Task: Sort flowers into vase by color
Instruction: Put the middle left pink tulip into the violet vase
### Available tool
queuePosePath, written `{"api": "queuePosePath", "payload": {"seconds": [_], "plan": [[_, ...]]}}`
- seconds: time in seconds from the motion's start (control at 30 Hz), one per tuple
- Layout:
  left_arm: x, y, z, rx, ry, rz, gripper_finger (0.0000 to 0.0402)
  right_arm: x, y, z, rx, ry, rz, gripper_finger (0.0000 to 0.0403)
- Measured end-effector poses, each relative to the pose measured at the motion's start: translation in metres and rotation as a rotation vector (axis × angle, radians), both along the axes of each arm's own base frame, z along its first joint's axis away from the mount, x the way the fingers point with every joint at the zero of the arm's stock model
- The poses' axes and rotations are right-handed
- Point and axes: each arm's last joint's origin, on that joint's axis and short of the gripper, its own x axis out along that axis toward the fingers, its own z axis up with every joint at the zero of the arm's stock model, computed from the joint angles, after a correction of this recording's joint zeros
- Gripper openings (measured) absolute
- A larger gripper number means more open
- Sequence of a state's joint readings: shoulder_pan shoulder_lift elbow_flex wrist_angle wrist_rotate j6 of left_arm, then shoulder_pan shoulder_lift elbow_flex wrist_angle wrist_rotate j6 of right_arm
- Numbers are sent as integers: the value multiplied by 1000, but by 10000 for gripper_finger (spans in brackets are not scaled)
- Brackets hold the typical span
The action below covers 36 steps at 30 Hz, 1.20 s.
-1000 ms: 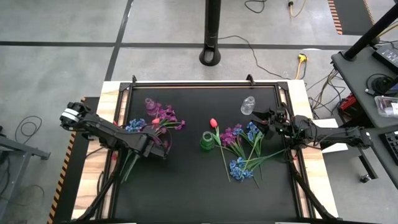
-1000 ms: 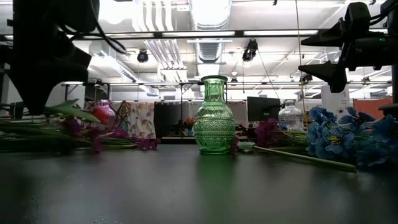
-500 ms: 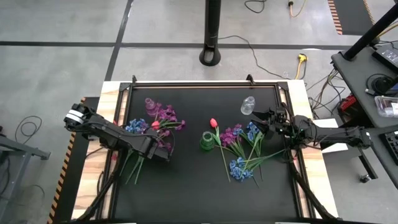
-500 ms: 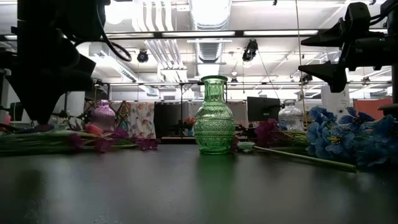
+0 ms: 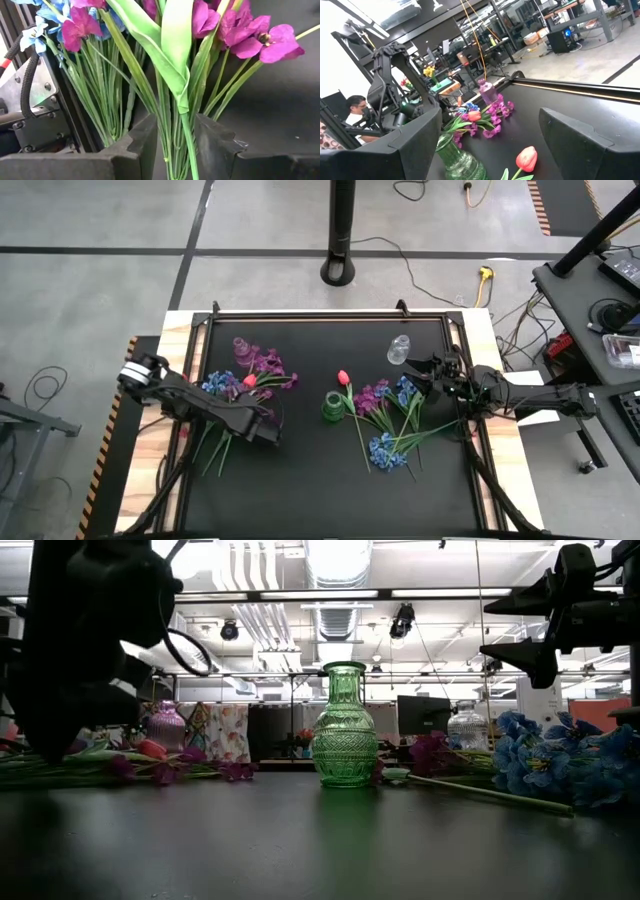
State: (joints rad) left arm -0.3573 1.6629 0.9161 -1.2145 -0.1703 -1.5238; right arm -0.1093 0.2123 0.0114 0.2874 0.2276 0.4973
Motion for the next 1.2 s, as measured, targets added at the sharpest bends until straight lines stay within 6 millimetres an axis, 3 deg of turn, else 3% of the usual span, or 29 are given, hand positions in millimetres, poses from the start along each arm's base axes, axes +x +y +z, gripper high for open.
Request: {"api": "queuePosePath", "payload": {"seconds": [0.6, 0.77, 1.2], "plan": [[6, -3, -10, -3, -17, -1, 7, 0, 0, 0, 0, 0, 0, 325], [6, -3, -9, -8, -12, -16, 2, 0, 0, 0, 0, 0, 0, 325], [6, -3, 32, -16, 62, -73, 0, 0, 0, 0, 0, -1, 0, 325]]}}
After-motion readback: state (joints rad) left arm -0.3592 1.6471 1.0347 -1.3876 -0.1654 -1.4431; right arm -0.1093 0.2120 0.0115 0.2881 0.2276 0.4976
